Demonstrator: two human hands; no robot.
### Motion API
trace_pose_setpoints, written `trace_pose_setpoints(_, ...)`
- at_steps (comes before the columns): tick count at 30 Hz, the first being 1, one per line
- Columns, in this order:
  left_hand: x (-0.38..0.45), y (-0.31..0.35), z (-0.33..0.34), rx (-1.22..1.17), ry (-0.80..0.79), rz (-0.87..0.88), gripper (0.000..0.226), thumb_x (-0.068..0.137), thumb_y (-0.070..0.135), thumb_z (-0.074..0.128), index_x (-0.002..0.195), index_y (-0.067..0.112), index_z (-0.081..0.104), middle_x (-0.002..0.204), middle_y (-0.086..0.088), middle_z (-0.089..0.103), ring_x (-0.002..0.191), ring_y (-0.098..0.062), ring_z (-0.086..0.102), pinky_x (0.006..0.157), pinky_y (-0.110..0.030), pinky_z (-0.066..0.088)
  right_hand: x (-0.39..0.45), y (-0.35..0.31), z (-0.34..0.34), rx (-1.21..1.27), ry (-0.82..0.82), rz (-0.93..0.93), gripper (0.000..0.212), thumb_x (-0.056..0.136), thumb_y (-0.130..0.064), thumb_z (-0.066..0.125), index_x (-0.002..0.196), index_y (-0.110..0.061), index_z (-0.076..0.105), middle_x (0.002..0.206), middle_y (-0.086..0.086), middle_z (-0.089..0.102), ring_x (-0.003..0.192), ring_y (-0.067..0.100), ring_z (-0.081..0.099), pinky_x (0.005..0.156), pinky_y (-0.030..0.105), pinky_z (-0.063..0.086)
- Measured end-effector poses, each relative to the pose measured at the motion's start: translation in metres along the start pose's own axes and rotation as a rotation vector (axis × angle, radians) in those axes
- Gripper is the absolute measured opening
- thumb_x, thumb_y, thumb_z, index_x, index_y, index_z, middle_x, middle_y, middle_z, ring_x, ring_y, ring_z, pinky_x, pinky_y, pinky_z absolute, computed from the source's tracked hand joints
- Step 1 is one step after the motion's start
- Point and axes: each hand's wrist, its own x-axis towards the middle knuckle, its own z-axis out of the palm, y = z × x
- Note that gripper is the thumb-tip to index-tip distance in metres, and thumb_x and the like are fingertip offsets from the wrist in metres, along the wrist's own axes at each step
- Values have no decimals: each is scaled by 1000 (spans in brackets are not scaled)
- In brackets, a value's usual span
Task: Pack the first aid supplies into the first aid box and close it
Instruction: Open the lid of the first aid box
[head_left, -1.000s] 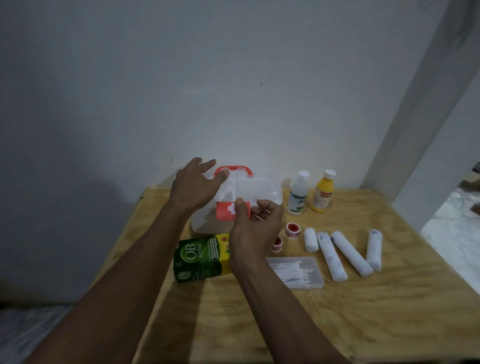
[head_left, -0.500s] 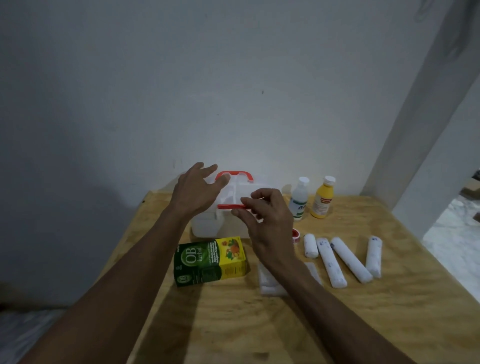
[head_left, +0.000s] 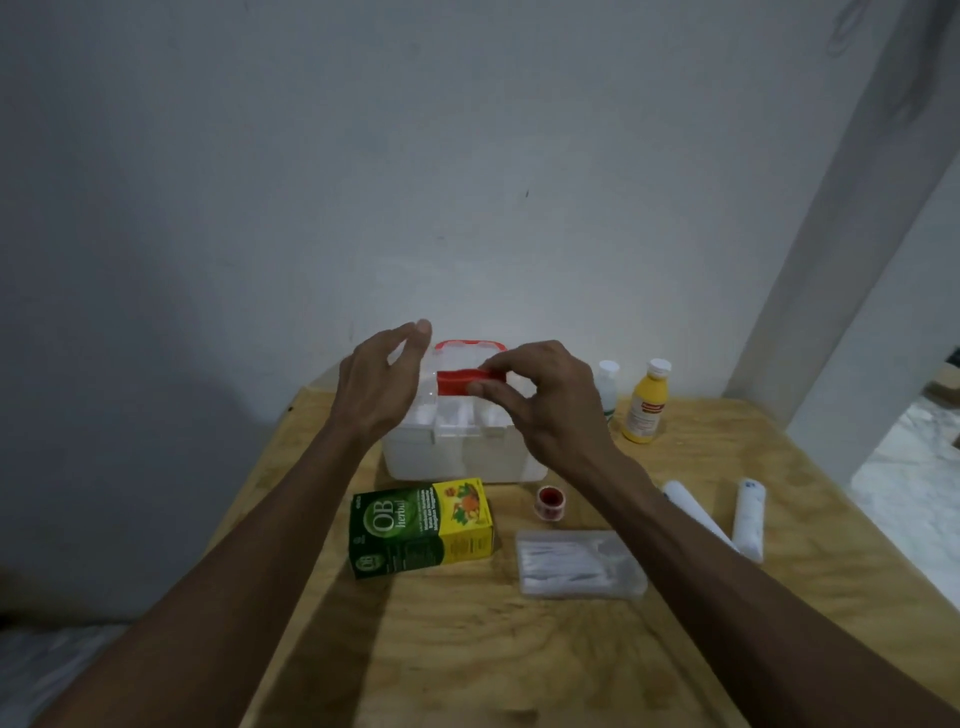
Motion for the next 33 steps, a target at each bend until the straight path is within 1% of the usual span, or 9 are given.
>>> trace_pose_setpoints(2, -2, 1, -1, -60, 58, -15, 63, 95, 61, 30, 142, 22, 44, 149, -3, 43, 137, -23, 40, 112, -39, 28, 13, -3, -6, 16, 4, 17, 23, 81, -36, 74, 95, -18, 76, 91, 1, 74, 88, 21, 63, 75, 43, 52)
trace_pose_setpoints(5, -3, -1, 0, -119, 121, -48, 68, 94, 64, 22, 148, 23, 32, 153, -2, 36, 139, -23, 35, 114, -41, 23, 42, -6, -13, 22, 3, 55, 25, 85, -37, 72, 101, -18, 74, 95, 2, 74, 89, 18, 66, 77, 40, 53)
trace_pose_setpoints(8, -5, -4, 7, -118, 111, -108, 76, 91, 68, 21, 151, 22, 22, 154, -5, 33, 139, -27, 34, 113, -45, 24, 77, -5, -12, 56, 43, 82, 26, 86, -33, 72, 103, -14, 73, 96, 1, 75, 87, 13, 68, 78, 34, 57)
trace_pose_setpoints(12, -7, -16, 18, 37, -6, -62, 93, 80, 83, 24, 152, 23, 18, 157, -5, 29, 141, -26, 32, 115, -47, 27, 119, 9, 1, 45, 86, 103, 29, 87, -32, 72, 107, -12, 71, 101, 4, 74, 88, 14, 68, 84, 34, 58)
trace_pose_setpoints(16, -5, -27, 24, 263, -72, -3, 96, 78, 86, 22, 149, 22, 25, 154, -3, 35, 139, -26, 36, 112, -48, 34, 144, 25, 18, 17, 127, 116, 34, 89, -33, 69, 115, -12, 68, 107, 6, 73, 93, 18, 68, 87, 36, 57)
trace_pose_setpoints(18, -2, -29, 24, 333, -107, -11, 93, 81, 81, 26, 151, 19, 23, 158, -4, 26, 144, -25, 26, 116, -46, 27, 152, 33, 27, -11, 154, 120, 36, 90, -35, 66, 119, -12, 66, 109, 6, 72, 95, 19, 67, 88, 36, 56)
trace_pose_setpoints(21, -2, -29, 24, 419, -133, -22, 80, 91, 63, 37, 152, 14, 18, 161, -3, 13, 148, -21, 12, 117, -41, 18, 161, 41, 39, -64, 187, 137, 38, 92, -38, 63, 122, -14, 65, 111, 6, 71, 96, 21, 67, 87, 37, 56)
trace_pose_setpoints(25, 0, -29, 23, 448, -150, -12, 73, 95, 50, 42, 152, 11, 18, 162, -4, 11, 148, -22, 10, 117, -40, 18, 170, 48, 45, -124, 210, 155, 34, 92, -36, 63, 118, -14, 66, 109, 6, 69, 94, 22, 65, 86, 39, 54)
trace_pose_setpoints(33, 0, -27, 22, 462, -162, -8, 71, 95, 48, 43, 152, 13, 19, 162, -4, 11, 148, -23, 10, 117, -40, 19, 166, 59, 55, -187, 278, 71, 30, 95, -36, 57, 116, -19, 69, 110, 10, 60, 93, 26, 61, 78, 45, 54)
